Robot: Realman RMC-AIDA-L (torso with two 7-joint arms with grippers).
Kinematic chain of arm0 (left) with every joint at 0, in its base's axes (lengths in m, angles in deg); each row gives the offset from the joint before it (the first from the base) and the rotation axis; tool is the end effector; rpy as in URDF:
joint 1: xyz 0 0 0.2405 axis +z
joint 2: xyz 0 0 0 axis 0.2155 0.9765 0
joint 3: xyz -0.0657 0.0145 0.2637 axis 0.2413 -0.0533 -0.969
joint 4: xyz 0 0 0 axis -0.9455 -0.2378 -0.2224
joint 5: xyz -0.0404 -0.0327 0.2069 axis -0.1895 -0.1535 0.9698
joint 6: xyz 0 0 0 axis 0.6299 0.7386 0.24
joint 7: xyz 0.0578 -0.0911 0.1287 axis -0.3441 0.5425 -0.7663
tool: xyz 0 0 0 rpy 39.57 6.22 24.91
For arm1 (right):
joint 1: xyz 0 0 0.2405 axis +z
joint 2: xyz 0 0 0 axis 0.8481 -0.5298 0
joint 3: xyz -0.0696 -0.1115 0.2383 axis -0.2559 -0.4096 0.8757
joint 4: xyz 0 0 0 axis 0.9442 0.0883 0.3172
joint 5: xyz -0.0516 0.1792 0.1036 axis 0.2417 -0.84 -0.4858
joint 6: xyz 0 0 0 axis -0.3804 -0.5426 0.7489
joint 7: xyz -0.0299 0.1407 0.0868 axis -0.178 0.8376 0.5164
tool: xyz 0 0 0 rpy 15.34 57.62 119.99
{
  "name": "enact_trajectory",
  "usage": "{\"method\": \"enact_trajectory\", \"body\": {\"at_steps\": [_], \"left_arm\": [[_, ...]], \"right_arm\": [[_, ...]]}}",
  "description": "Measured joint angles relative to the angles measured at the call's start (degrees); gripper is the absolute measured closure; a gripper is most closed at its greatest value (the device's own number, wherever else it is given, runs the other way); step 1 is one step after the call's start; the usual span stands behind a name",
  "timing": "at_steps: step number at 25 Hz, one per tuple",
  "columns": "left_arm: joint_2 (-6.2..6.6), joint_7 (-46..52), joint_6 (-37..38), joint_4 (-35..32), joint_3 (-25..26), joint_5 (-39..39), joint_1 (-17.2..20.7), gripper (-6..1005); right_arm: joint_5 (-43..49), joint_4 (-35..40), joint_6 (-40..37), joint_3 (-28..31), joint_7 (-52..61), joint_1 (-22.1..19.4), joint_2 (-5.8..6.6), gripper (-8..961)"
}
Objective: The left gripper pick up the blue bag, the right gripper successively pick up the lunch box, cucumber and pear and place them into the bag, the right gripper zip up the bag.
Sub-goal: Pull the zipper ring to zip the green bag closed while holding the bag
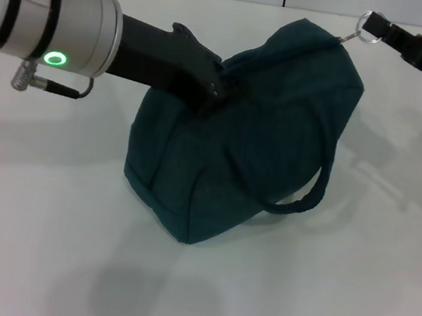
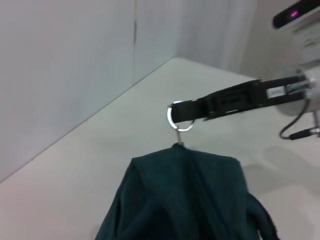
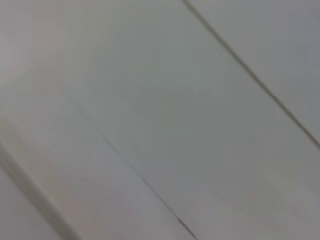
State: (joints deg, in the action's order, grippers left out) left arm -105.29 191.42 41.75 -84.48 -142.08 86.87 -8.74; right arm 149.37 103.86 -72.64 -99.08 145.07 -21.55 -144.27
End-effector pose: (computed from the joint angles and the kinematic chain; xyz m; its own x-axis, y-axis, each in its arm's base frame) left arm -0.1302 0.3390 0.0009 0.9160 0.3345 0.2214 0.3901 -0.8715 -0.2972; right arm 0.2109 0.4132 -0.0129 0.2718 -0.4866 -0.8303 -0.7335 -0.6632 0.1486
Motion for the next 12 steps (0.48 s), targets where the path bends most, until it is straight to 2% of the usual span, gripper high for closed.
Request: {"method": "enact_trajectory", "body": {"at_steps": [12], "left_arm": [[0.08, -6.0, 0.0, -1.4, 0.3, -6.7, 2.2, 956]], "right_arm": [[-4.7, -4.4, 1.6, 0.0, 4.5, -0.5, 0.03, 848]]}}
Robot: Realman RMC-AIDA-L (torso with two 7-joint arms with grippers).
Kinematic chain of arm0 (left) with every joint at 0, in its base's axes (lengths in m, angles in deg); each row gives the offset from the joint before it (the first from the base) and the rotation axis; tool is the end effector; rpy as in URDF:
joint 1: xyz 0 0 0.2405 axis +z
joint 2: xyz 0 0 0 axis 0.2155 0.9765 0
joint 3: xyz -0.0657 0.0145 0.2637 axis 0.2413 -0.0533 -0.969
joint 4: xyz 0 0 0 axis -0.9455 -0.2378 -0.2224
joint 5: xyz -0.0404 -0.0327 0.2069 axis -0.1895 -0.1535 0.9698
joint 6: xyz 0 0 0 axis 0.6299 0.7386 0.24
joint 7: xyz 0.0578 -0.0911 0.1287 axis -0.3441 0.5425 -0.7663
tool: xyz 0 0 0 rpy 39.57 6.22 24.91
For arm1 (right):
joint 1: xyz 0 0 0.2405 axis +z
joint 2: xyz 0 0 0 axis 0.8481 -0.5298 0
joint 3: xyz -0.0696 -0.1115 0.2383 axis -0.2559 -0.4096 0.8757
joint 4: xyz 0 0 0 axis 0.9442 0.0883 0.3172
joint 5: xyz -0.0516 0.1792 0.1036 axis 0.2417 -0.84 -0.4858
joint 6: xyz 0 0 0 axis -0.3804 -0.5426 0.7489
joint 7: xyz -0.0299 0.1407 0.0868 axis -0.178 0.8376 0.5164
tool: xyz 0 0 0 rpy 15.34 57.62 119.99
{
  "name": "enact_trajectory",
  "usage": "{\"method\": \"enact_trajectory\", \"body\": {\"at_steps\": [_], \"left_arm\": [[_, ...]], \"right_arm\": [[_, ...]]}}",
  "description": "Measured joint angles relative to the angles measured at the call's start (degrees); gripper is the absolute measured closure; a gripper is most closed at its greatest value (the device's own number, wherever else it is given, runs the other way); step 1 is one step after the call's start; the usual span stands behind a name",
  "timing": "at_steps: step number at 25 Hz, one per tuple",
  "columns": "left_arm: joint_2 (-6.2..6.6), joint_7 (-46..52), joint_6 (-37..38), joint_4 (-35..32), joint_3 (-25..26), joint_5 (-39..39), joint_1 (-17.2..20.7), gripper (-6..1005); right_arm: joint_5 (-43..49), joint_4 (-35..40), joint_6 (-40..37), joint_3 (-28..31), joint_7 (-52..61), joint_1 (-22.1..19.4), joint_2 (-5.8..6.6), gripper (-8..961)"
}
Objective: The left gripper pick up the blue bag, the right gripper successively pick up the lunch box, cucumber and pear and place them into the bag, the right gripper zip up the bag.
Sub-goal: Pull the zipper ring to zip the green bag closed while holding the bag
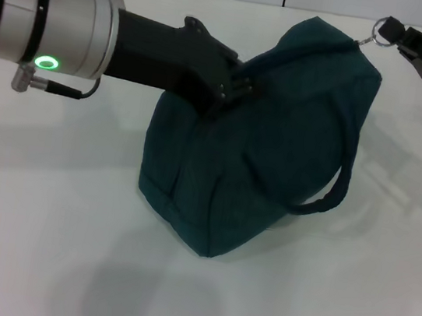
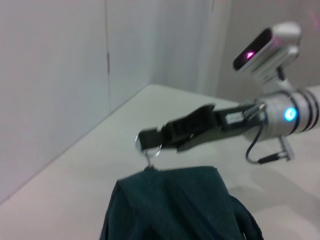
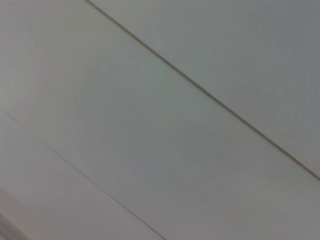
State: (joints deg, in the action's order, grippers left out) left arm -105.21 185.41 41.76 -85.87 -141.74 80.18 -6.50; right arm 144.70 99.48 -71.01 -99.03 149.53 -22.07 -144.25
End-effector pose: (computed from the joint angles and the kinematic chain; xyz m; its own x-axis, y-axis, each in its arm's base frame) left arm -0.1209 0.3274 0.0060 0.9287 0.2396 0.2831 0.3162 -0.9104 -0.2668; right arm 0.2283 0.4129 -0.0146 0.0979 -0.5467 -0.8316 -0.8016 -0.5386 0.2596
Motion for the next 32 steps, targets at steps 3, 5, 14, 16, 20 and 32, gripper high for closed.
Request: {"method": "enact_trajectory", "body": {"at_steps": [3, 5, 14, 16, 20, 32], "left_arm": [[-0.06, -1.1, 0.0, -1.2, 0.9, -1.6, 0.7, 956], [-0.07, -1.8, 0.0, -1.6, 1.4, -3.1, 1.0, 956], [-0.1, -3.6, 0.0, -1.8, 3.0, -6.8, 1.1, 955], [-0.18, -3.7, 0.0, -1.8, 3.3, -6.9, 1.0, 955], [-0.2, -3.7, 0.0, -1.6, 3.3, -7.0, 0.6, 955], [-0.22, -3.8, -2.8, 1.9, 2.9, -7.1, -0.9, 955]], "right_arm": [[0.0, -0.6, 1.1, -0.2, 0.4, 0.0, -0.05, 847], [0.0, -1.2, 1.5, -0.3, 0.4, 0.1, -0.06, 846], [0.2, -2.5, 2.5, -0.5, 0.4, 0.2, -0.2, 842], [0.3, -2.6, 2.5, -0.6, 0.4, 0.3, -0.25, 841], [0.2, -2.6, 2.3, -0.6, 0.1, 0.3, -0.31, 840], [-0.1, 0.2, -2.2, 1.0, -0.1, -3.3, 0.78, 708]]}}
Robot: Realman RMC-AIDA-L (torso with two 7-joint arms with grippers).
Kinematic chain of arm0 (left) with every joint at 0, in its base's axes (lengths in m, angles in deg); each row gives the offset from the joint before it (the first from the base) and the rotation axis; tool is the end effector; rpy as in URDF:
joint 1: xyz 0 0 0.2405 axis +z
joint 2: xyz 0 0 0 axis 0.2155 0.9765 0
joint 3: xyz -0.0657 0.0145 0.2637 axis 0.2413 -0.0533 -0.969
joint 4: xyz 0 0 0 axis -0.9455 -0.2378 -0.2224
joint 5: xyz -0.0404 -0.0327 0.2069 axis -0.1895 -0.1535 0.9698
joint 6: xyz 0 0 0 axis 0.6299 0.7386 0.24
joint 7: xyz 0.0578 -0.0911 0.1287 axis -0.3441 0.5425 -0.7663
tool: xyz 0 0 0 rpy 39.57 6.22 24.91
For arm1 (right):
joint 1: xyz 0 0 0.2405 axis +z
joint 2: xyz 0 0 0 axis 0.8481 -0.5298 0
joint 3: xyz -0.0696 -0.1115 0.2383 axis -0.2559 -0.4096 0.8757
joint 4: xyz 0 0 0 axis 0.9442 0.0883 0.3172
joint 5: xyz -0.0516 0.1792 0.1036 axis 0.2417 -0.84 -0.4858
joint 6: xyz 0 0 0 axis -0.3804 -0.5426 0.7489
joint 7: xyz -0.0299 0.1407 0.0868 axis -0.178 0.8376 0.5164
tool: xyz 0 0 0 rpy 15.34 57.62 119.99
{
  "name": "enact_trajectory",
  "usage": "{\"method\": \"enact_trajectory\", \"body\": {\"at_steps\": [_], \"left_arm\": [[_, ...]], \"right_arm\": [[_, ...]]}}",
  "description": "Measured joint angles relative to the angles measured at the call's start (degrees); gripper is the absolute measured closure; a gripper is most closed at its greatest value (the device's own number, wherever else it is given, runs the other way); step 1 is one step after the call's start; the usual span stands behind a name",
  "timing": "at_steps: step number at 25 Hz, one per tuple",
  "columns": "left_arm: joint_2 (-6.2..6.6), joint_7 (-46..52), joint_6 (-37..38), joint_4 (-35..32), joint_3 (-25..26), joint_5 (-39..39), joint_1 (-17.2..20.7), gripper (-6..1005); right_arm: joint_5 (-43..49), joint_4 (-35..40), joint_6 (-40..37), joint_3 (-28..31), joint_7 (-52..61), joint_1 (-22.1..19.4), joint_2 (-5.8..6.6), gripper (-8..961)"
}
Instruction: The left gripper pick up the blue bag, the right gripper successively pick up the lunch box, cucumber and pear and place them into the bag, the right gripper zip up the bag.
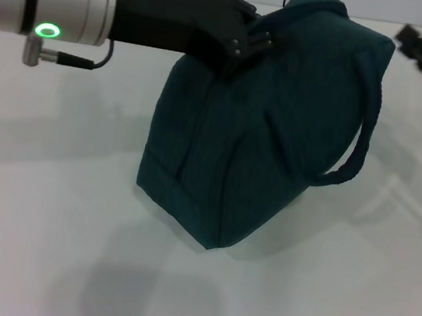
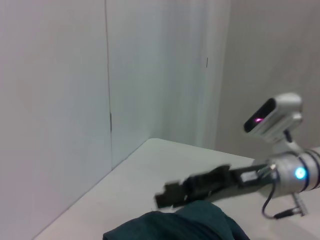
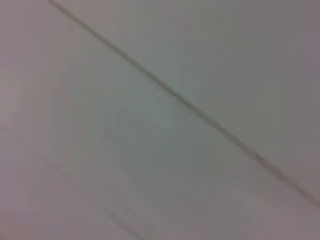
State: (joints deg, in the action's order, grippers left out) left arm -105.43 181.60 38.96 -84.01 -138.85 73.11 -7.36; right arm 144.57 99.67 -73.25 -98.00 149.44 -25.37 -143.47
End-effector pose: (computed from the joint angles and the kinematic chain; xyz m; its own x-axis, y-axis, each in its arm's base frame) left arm -0.1056 0.3367 0.0191 0.8951 0.1783 0.4087 0.3053 -0.9131 -0.2702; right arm 0.2495 0.3992 -0.0037 0.0692 -0.5341 -0.8426 -0.8126 -0.5201 0.2630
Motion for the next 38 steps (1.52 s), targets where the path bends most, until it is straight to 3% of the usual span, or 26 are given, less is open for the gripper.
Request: {"method": "enact_trajectory", "body": {"at_steps": [4, 8, 12, 19, 30, 38], "left_arm": [[-0.09, -0.6, -1.1, 5.2, 0.0, 0.0, -2.5, 957], [-0.15, -2.8, -2.3, 9.7, -0.1, -1.2, -4.1, 946], [-0.17, -5.9, -2.6, 14.7, -0.8, -2.8, -6.2, 929], [-0.22, -9.2, -8.5, 22.5, -3.8, -4.0, -9.4, 900], [-0.25, -13.7, -13.4, 24.9, -6.4, -10.0, -8.5, 854], [-0.08, -15.9, -14.9, 26.8, -4.5, -15.5, -9.0, 514]], "right_arm": [[-0.1, 3.1, -2.3, 4.3, -0.6, -4.3, 0.39, 557], [-0.1, 3.5, -4.7, 7.4, -1.0, -6.1, 1.19, 426], [-0.3, 3.5, -6.5, 7.8, -1.1, -7.1, 1.78, 187], [-0.7, 3.2, -8.4, 7.9, -1.6, -7.9, 1.82, 101], [-0.3, 3.5, -11.1, 7.5, -1.9, -8.1, 1.97, 83], [0.8, 3.6, -16.1, 7.3, -5.9, -8.0, 2.94, 84]]}}
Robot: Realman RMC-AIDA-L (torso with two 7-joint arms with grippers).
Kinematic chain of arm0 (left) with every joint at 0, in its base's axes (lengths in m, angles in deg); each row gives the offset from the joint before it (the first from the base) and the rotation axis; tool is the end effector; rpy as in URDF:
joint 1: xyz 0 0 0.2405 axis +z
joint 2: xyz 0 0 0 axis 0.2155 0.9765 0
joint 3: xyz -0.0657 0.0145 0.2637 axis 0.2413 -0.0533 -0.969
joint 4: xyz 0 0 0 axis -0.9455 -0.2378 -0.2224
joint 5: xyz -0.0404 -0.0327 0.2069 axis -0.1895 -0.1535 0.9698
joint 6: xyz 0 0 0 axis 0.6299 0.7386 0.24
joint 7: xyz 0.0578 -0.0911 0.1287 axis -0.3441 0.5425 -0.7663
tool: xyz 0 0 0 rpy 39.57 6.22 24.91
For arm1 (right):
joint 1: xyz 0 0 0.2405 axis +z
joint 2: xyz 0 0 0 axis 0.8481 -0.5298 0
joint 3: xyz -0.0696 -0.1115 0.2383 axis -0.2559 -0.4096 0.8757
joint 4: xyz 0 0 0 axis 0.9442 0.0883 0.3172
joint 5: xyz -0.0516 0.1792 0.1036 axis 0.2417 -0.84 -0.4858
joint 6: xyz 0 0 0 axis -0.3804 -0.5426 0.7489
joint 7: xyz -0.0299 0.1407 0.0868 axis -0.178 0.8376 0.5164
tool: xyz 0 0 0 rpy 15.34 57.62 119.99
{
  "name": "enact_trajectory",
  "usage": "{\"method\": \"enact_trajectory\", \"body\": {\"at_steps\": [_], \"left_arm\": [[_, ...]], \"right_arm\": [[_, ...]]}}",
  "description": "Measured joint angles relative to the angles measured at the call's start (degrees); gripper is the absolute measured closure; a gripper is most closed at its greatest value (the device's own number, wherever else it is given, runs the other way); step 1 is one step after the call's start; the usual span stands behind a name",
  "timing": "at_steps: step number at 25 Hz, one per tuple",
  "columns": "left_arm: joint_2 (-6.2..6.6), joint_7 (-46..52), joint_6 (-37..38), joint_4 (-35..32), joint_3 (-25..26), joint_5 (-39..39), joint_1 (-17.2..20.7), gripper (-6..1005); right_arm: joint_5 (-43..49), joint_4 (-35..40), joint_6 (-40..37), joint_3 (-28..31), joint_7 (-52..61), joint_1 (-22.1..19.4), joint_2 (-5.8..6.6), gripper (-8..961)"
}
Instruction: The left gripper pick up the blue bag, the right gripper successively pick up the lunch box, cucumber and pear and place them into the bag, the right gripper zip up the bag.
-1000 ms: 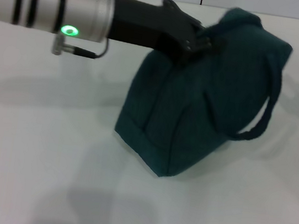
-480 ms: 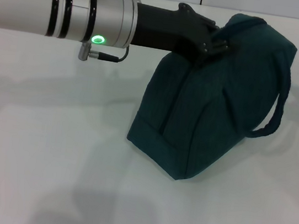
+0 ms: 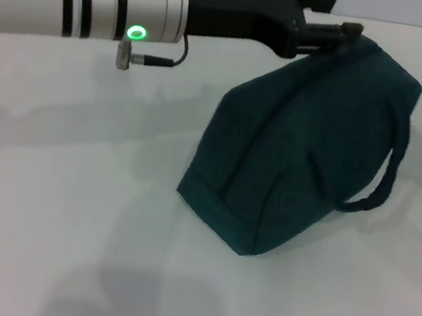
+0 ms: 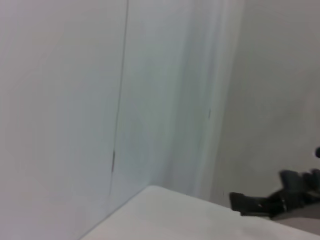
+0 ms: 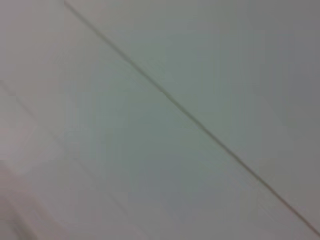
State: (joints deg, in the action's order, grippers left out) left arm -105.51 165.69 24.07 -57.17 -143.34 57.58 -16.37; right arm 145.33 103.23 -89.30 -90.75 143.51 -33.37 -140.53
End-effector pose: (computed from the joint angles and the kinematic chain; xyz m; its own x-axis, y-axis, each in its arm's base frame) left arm -0.1046 0.3876 -0.0332 0.7919 0.2044 0.5754 0.3735 -0.9076 -0.1916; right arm 0.2740 0.3515 0.0562 0.1189 -0.3664 -0.9228 -0.7150 -0.6765 0.1765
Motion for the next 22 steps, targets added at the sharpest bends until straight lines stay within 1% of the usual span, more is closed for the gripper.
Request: {"method": "enact_trajectory", "body": {"at_steps": [2, 5, 8, 11, 12, 13, 15, 16, 17, 19, 20, 21, 22], "left_arm": [[0.03, 0.0, -0.1, 0.1, 0.8, 0.0, -0.5, 418], [0.12, 0.0, 0.0, 0.4, 3.1, 0.0, -1.0, 356], [0.28, 0.2, 2.1, 0.3, 7.6, -0.6, -1.2, 293], [0.43, 0.0, 8.1, 0.6, 13.7, -1.4, -1.2, 231], [0.43, 0.0, 8.1, 0.6, 13.7, -1.4, -1.2, 210], [0.53, -0.6, 12.2, 0.9, 16.9, -1.5, -1.0, 189], [0.99, -2.0, 19.0, 2.1, 21.1, -1.5, -0.7, 180], [1.18, -2.5, 20.5, 2.7, 22.0, -1.4, -0.7, 175], [1.88, -4.4, 26.0, 4.6, 24.3, -1.3, -0.4, 171], [2.82, -7.2, 31.4, 7.5, 25.9, -1.3, 0.1, 165], [3.21, -8.7, 33.4, 9.0, 26.2, -1.3, 0.6, 164], [3.74, -11.4, 36.1, 11.1, 26.6, -0.8, 1.6, 163], [3.88, -12.5, 36.9, 11.9, 26.6, -0.3, 2.1, 162]], "right_arm": [[0.7, 0.2, -1.7, 0.0, -1.7, 0.2, 0.1, 84], [2.7, 1.8, -5.1, -0.1, -5.6, 0.5, 0.12, 84], [5.7, 5.0, -7.8, -0.1, -9.1, 0.5, -0.27, 84], [8.5, 7.8, -9.8, -0.1, -12.1, 0.7, -0.62, 84], [9.5, 8.3, -10.5, -0.1, -13.3, 0.9, -0.62, 84], [10.7, 8.9, -11.3, -0.1, -14.7, 1.1, -0.62, 84], [13.8, 10.6, -13.0, -0.1, -17.6, 1.4, -0.65, 84], [15.6, 11.7, -14.0, -0.1, -19.2, 1.4, -0.78, 84], [17.4, 12.9, -14.9, -0.2, -20.5, 1.4, -1.08, 84], [20.3, 14.5, -16.3, -0.2, -22.4, 1.5, -1.68, 84], [22.1, 15.6, -17.1, -0.4, -23.4, 1.5, -2.37, 84], [22.8, 16.0, -17.5, -0.5, -23.9, 1.5, -2.67, 84], [24.0, 16.6, -18.2, -1.1, -24.7, 1.5, -3.16, 84]]}}
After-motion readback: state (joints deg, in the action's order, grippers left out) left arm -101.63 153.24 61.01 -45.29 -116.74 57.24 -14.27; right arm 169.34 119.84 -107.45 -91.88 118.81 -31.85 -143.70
